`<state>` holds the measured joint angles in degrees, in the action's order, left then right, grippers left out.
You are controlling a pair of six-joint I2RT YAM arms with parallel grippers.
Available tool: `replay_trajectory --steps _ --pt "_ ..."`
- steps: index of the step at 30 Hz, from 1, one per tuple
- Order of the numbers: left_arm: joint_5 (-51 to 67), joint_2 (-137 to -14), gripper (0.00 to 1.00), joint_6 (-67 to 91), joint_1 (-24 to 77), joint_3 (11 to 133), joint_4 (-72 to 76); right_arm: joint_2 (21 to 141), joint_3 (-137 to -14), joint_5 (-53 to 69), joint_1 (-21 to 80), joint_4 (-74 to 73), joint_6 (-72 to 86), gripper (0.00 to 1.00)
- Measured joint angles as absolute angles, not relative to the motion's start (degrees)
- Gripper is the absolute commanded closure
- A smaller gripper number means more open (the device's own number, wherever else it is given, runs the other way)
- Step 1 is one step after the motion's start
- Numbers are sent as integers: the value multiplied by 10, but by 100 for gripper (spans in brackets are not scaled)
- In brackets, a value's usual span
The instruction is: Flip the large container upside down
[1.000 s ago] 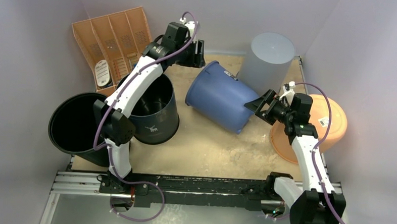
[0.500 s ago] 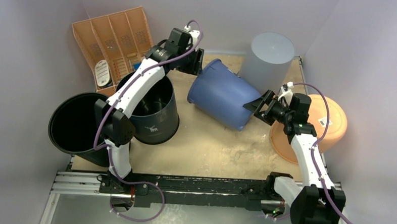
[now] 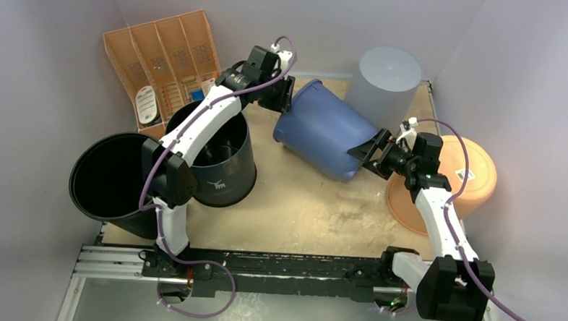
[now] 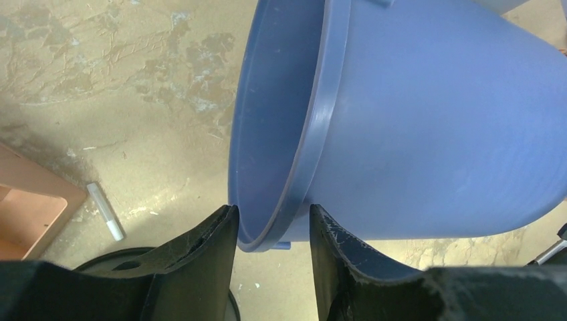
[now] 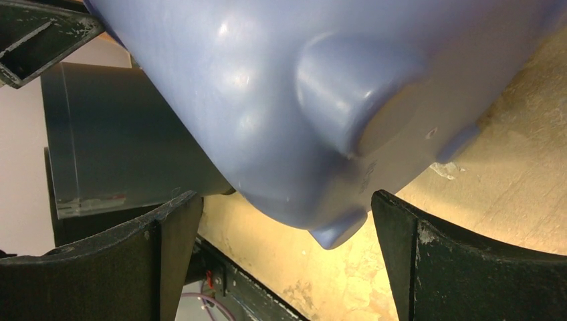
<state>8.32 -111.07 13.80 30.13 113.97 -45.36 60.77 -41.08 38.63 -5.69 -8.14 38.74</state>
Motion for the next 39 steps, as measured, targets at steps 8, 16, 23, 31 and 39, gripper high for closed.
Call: replay_trajectory --steps 8,16,23,31,39 --pt "97 -1130 78 122 302 1140 -452 609 -411 386 -57 -85 380 0" --pt "103 -1135 61 114 301 1140 -441 622 -439 380 -57 -106 367 0" --pt "103 -1139 96 109 301 1140 -441 618 -439 371 -57 -107 378 0" --pt "102 -1139 100 92 305 1137 -436 580 -444 295 -57 -107 422 0" --pt "100 -1136 100 92 306 1125 -425 591 -453 237 -57 -104 443 0"
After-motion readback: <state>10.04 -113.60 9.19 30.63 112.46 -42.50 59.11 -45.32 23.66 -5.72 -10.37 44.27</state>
